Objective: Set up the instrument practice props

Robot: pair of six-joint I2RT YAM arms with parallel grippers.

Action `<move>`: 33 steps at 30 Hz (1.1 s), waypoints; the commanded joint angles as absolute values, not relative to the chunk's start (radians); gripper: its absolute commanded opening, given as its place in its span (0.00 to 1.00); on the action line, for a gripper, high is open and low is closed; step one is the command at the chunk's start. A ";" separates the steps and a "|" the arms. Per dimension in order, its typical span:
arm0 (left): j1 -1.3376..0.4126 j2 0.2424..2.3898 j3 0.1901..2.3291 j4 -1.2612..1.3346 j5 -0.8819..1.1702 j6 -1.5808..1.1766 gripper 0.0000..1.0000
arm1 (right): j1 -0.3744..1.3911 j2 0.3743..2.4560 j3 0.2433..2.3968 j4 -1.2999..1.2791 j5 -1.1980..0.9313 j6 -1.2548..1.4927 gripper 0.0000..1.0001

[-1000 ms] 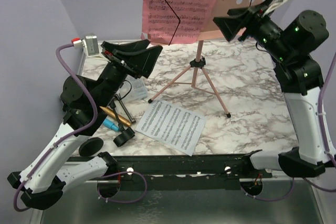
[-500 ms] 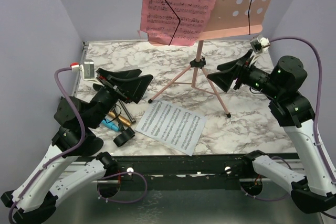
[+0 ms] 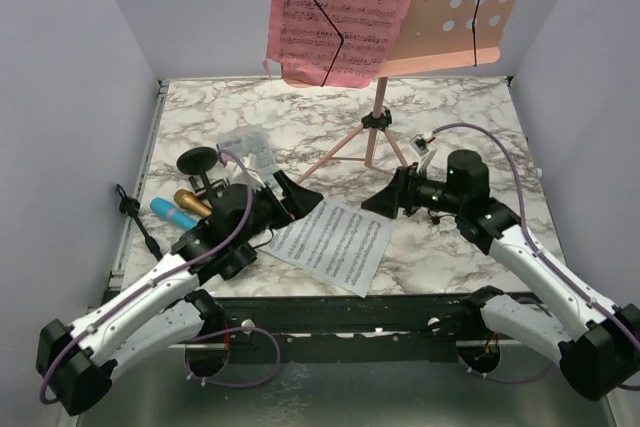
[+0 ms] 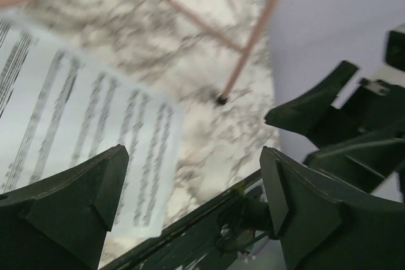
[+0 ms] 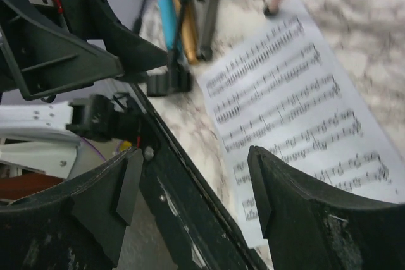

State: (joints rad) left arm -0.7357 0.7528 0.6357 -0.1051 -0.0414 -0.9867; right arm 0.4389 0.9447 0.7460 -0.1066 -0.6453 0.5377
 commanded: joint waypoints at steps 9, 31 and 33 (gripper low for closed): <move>-0.741 1.061 0.309 0.254 0.085 -1.301 0.93 | 0.552 1.110 0.518 -0.143 -0.099 0.771 0.80; -0.743 1.091 0.204 0.257 -0.037 -1.429 0.93 | 0.587 1.179 0.269 0.185 -0.145 1.101 0.78; -0.744 1.108 0.204 0.256 -0.023 -1.443 0.93 | 0.589 1.209 0.272 0.225 -0.161 1.118 0.78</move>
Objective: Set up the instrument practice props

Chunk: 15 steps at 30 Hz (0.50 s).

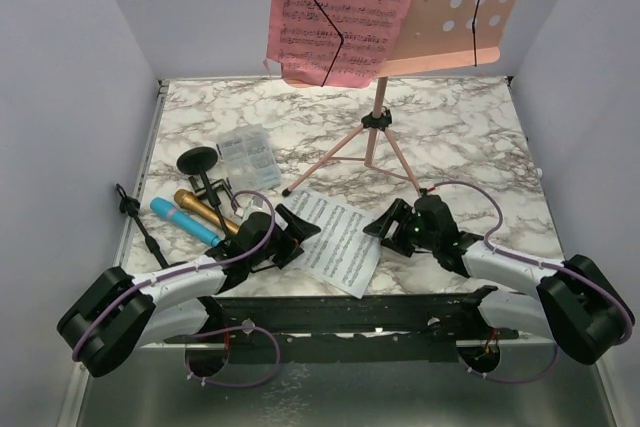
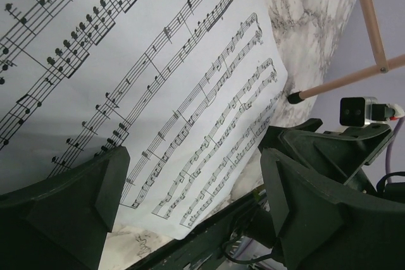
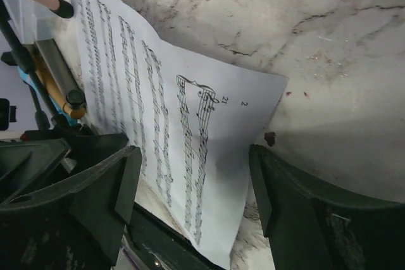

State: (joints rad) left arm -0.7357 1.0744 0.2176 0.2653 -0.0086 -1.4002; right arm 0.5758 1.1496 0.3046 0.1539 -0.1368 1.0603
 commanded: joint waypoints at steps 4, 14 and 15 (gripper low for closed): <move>-0.753 1.136 0.217 0.259 -0.011 -1.432 0.93 | 0.599 1.237 0.276 0.317 -0.177 1.133 0.78; -0.765 1.126 0.202 0.287 -0.013 -1.470 0.94 | 0.608 1.185 0.229 0.561 -0.273 1.189 0.78; -0.767 1.122 0.200 0.295 -0.013 -1.477 0.94 | 0.609 1.178 0.222 0.590 -0.289 1.194 0.78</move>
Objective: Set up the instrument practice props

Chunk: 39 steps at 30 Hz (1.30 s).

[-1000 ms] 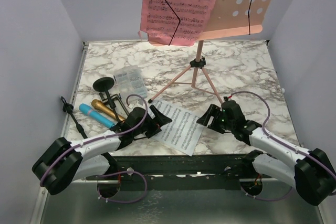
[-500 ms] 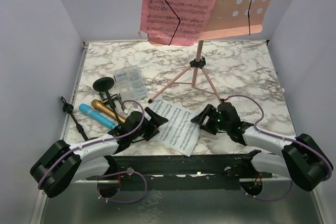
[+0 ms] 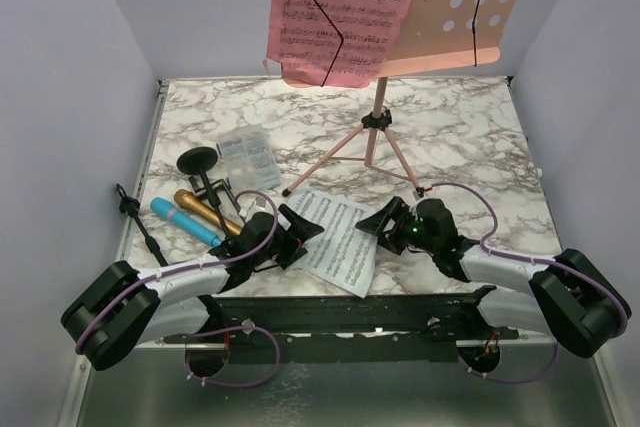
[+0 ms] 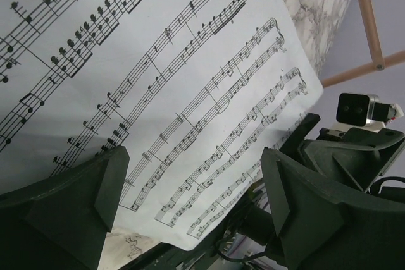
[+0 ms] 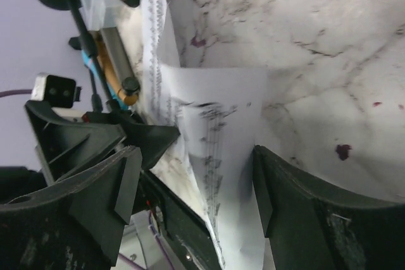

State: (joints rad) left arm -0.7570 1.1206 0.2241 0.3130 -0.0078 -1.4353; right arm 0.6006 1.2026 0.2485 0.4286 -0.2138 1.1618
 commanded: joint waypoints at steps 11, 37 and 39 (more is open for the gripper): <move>-0.770 1.076 0.187 0.323 -0.021 -1.492 0.94 | 0.633 1.104 0.180 0.652 -0.289 1.220 0.67; -0.767 0.626 0.598 0.024 0.322 -0.736 0.97 | 0.635 0.890 0.858 -0.477 -0.672 0.207 0.00; -0.767 0.655 0.726 -0.127 0.385 -0.623 0.97 | 0.634 0.906 0.909 -0.536 -0.777 0.176 0.00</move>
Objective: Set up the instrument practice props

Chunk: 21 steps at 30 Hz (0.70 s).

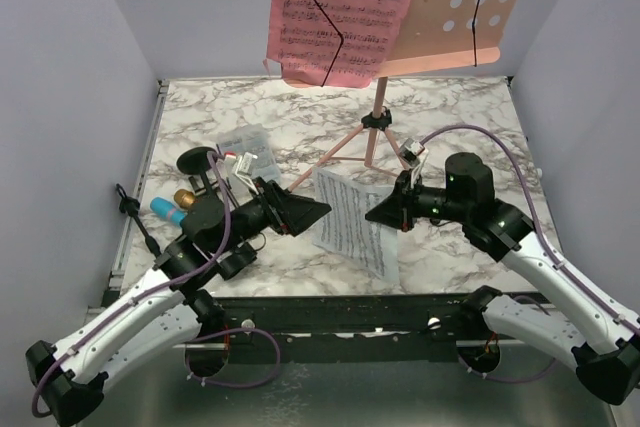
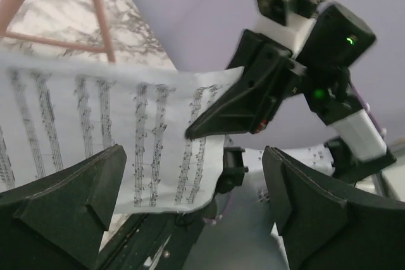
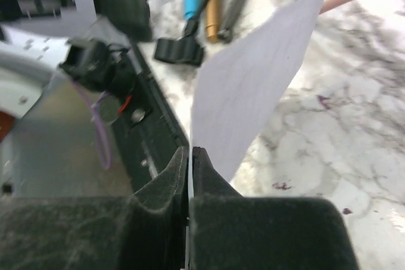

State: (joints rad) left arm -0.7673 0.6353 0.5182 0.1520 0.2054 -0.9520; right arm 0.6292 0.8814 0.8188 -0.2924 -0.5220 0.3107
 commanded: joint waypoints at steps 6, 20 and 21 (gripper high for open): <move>-0.766 0.812 1.020 -0.325 0.630 -0.411 0.99 | 0.635 0.956 1.020 -0.677 -1.092 0.071 0.00; -0.775 1.168 1.141 -0.368 1.161 -0.440 0.81 | 0.634 1.002 1.042 -0.688 -1.143 0.070 0.00; -0.780 1.173 1.141 -0.368 1.168 -0.444 0.76 | 0.634 1.005 1.037 -0.683 -1.146 0.071 0.00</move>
